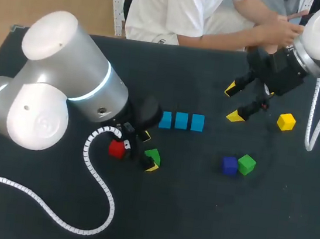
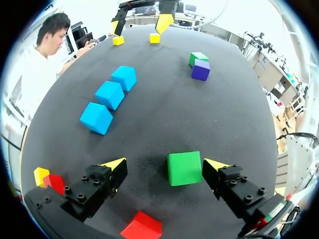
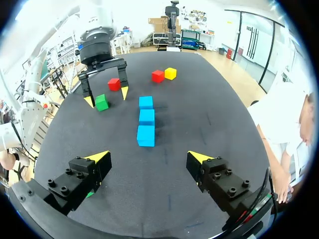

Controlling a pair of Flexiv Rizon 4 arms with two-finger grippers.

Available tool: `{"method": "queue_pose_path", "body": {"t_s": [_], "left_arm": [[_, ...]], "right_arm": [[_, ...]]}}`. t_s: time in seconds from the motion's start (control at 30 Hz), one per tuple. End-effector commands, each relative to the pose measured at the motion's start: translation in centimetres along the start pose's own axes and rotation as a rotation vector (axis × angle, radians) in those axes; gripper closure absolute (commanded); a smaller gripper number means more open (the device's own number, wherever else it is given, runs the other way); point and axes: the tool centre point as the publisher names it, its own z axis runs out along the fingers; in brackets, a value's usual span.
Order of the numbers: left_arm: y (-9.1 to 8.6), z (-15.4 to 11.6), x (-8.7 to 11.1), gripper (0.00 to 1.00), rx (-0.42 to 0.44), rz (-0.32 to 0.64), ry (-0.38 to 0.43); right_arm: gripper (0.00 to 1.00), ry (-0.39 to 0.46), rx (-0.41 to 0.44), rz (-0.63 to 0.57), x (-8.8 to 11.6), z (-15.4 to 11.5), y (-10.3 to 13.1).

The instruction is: Place the blue cubes, place green cubes on the blue cubes, place the yellow cubes on the green cubes, then place the red cubes on the yellow cubes, and place purple cube on the red cubes.

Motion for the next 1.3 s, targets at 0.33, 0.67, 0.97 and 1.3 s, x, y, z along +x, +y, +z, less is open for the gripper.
{"method": "queue_pose_path", "body": {"t_s": [0.33, 0.67, 0.97, 1.3], "left_arm": [[0.2, 0.2, 0.3, 0.24, 0.002, -0.01, -0.006], [0.2, 0.4, 0.3, 0.72, 0.007, -0.004, -0.014], [0.3, -0.6, -0.1, 1.0, -0.008, 0.028, -0.029], [2.8, -4.0, -0.4, 1.0, -0.006, 0.086, -0.005]], "right_arm": [[0.0, -0.001, 0.002, -0.001, 0.0, 0.0, 0.1], [0.0, -0.001, 0.002, -0.001, 0.0, 0.0, 0.1], [0.0, -0.001, 0.002, -0.001, 0.0, 0.0, 0.1], [0.0, -0.001, 0.002, -0.001, 0.0, 0.0, 0.1]]}}
